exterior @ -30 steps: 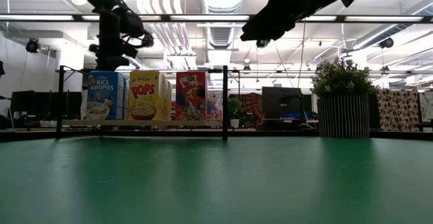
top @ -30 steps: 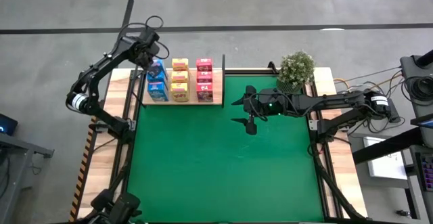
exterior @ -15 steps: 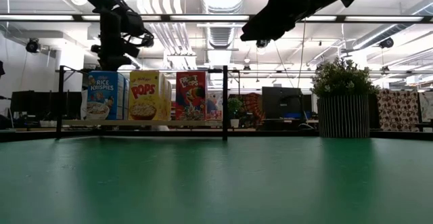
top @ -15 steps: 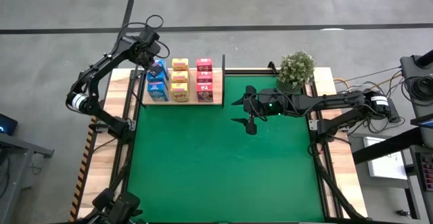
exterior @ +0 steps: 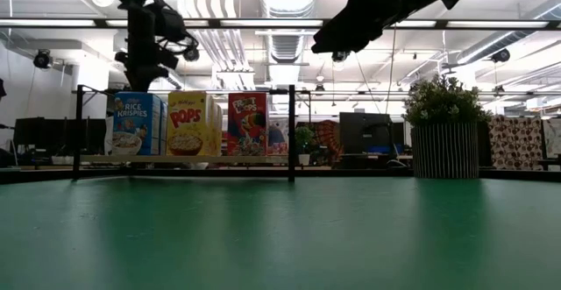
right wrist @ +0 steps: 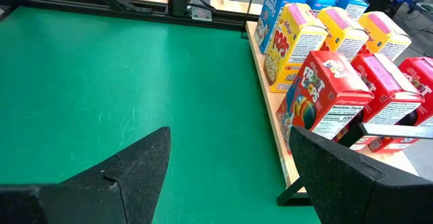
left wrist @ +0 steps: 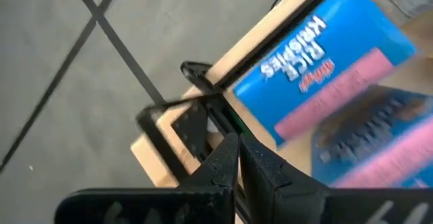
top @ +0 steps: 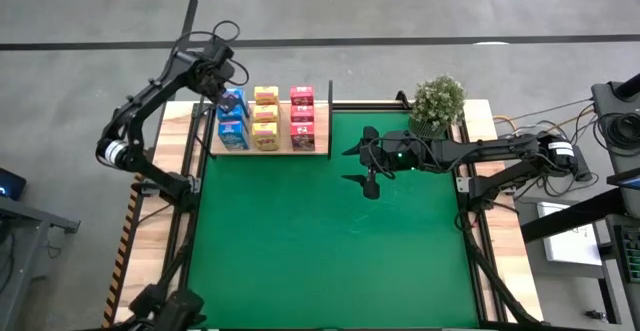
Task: Stack cereal on shelf
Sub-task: Adjust the top blue cereal box on the shelf
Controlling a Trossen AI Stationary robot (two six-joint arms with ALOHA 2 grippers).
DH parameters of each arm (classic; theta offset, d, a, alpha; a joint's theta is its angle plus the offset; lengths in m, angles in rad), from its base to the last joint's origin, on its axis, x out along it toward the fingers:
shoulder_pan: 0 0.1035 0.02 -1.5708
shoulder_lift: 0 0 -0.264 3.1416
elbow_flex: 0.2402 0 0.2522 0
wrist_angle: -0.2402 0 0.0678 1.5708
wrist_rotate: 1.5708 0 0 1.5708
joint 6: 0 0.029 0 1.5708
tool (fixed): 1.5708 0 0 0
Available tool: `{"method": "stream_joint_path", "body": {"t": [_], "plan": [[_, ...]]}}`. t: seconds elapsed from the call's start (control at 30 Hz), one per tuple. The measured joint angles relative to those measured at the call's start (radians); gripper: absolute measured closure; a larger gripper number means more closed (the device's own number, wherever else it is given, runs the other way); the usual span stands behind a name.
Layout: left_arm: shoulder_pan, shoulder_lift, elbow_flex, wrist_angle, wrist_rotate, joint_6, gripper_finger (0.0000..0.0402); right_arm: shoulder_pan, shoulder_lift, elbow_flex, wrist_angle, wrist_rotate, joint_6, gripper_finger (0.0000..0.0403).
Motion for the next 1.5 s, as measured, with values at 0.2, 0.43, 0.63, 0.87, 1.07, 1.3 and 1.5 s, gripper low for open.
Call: {"method": "stream_joint_path", "body": {"t": [0.2, 0.43, 0.63, 0.87, 1.07, 1.3, 1.5], "plan": [[-0.006, -0.008, 0.076, -0.198, 0.002, -0.174, 0.0402, 0.000, 0.000, 0.000, 0.000, 0.000, 0.000, 0.0113], [-0.017, -0.011, 0.077, -0.196, 0.035, -0.199, 0.0402, 0.000, 0.000, 0.000, -0.002, 0.000, 0.000, 0.0113], [-0.022, -0.010, 0.076, -0.200, 0.101, -0.231, 0.0402, 0.000, 0.000, 0.000, -0.003, 0.000, 0.000, 0.0113], [-0.037, -0.010, 0.076, -0.234, 0.108, -0.286, 0.0402, 0.000, 0.000, 0.000, -0.004, 0.000, 0.000, 0.0113], [-0.055, -0.010, 0.075, -0.240, 0.108, -0.309, 0.0402, 0.000, 0.000, 0.000, -0.007, 0.000, 0.000, 0.0113], [-0.056, -0.008, 0.025, -0.215, 0.079, -0.329, 0.0402, 0.000, 0.000, 0.000, -0.007, 0.000, 0.000, 0.0113], [-0.082, -0.008, -0.003, -0.190, 0.028, -0.324, 0.0402, 0.000, 0.000, 0.000, -0.007, 0.000, 0.000, 0.0113]]}}
